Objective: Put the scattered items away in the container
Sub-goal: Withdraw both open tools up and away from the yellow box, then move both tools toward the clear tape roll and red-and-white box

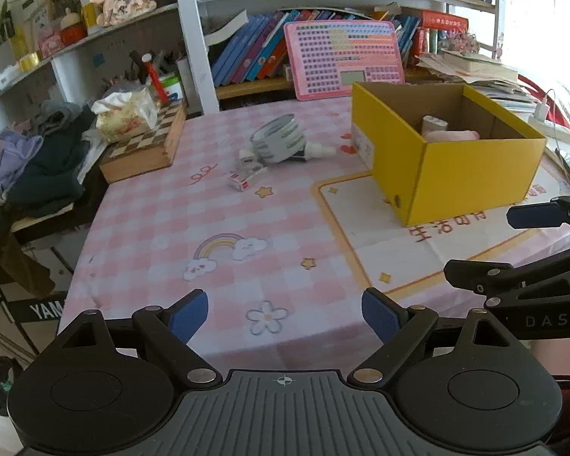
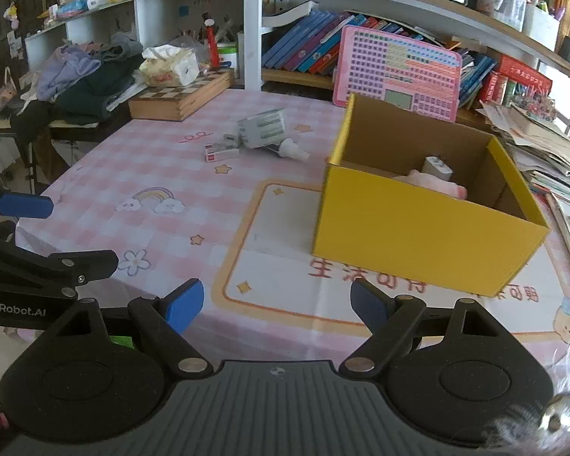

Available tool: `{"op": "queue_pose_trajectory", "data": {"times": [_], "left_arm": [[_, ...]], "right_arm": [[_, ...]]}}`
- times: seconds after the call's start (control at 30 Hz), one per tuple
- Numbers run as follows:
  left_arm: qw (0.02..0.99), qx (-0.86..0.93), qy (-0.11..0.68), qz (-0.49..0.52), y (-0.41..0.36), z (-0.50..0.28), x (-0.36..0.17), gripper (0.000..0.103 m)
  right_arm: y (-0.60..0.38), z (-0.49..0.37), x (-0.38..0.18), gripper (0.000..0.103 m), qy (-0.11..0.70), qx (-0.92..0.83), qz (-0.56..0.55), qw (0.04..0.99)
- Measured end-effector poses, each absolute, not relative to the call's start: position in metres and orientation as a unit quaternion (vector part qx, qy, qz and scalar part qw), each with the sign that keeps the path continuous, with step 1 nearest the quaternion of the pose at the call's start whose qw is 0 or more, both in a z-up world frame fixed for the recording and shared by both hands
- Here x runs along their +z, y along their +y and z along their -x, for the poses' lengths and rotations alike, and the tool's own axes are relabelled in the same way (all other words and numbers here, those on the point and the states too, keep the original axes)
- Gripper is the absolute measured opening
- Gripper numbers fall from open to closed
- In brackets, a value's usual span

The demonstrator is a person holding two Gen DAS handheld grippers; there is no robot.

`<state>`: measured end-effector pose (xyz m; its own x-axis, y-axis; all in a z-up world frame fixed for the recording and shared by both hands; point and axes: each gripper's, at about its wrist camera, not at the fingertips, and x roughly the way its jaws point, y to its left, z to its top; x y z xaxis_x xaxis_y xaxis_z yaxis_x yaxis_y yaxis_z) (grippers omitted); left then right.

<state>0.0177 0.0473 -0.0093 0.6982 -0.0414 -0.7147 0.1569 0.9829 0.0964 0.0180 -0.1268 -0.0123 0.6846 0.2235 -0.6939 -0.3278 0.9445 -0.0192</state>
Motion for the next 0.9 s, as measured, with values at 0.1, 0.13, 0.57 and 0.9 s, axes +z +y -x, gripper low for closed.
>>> {"op": "queue_pose_trajectory", "data": {"times": [0.1, 0.13, 0.57, 0.9], "left_arm": [[0.916, -0.055, 0.390, -0.074, 0.060, -0.028, -0.011, 0.090], [0.915, -0.055, 0.392, -0.075, 0.064, -0.032, -0.012, 0.090], [0.914, -0.081, 0.390, -0.079, 0.109, -0.089, -0.018, 0.090], [0.915, -0.115, 0.381, -0.072, 0.129, -0.147, -0.026, 0.090]], "right_arm": [[-0.114, -0.028, -0.013, 0.084, 0.370, 0.149, 0.070, 0.914], [-0.110, -0.032, -0.014, 0.084, 0.372, 0.148, 0.069, 0.914], [-0.066, -0.089, -0.017, 0.084, 0.368, 0.121, 0.067, 0.920], [-0.052, -0.147, -0.012, 0.084, 0.360, 0.084, 0.047, 0.928]]}}
